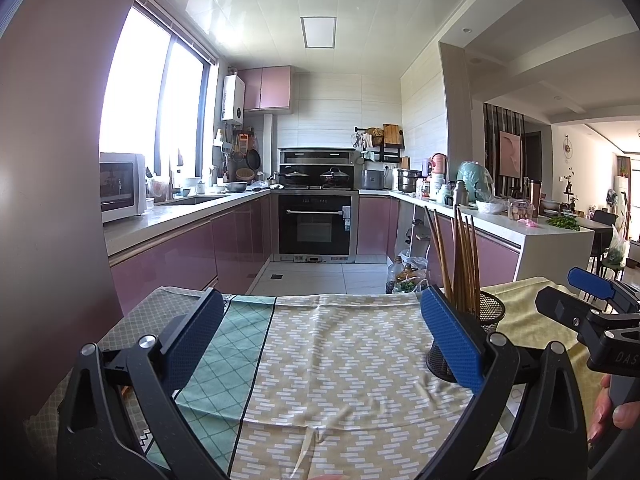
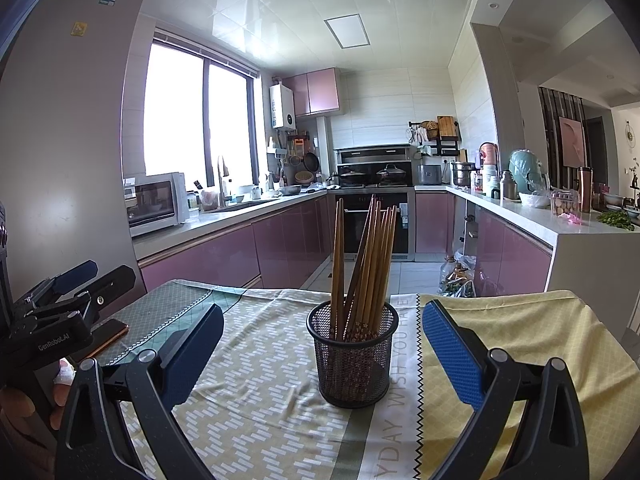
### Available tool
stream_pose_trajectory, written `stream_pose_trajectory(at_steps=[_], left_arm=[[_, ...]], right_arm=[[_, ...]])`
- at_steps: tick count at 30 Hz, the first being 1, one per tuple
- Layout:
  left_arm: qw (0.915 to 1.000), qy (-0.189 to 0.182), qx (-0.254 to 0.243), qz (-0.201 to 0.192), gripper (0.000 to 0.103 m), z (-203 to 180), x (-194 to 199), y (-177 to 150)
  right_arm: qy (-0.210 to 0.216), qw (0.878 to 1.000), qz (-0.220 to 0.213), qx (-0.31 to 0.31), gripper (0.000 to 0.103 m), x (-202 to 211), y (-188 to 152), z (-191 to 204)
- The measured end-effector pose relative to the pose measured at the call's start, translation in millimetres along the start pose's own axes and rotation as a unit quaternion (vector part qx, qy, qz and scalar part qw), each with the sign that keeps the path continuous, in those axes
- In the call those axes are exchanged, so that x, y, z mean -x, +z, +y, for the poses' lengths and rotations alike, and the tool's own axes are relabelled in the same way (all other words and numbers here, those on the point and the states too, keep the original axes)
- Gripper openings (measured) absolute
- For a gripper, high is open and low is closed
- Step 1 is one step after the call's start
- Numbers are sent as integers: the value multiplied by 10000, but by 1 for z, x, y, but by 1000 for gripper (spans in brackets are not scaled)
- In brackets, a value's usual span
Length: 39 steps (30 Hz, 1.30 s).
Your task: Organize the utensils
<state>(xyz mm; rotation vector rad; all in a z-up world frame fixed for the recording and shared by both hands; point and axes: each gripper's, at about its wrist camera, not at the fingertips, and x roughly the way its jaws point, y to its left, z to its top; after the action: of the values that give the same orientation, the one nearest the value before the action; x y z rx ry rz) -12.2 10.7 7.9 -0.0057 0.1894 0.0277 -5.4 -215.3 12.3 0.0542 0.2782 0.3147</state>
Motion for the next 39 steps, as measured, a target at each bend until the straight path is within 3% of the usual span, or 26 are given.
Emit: stream_pose_trajectory(at_steps=[31,36,39], left_arm=[[9999,19,-122,-85,97,-6,-1,-3],[9996,-44,-21,285,97,-2,-16,-7],[9979,-37,28,644,97,7,-35,-13]], right_arm=[[-9,10000,39,-25,96,-1,0,1],[-144,9996,252,-50,96,-9,-2,-11],[-574,9958,714,-58,96,-27,-8,-39]])
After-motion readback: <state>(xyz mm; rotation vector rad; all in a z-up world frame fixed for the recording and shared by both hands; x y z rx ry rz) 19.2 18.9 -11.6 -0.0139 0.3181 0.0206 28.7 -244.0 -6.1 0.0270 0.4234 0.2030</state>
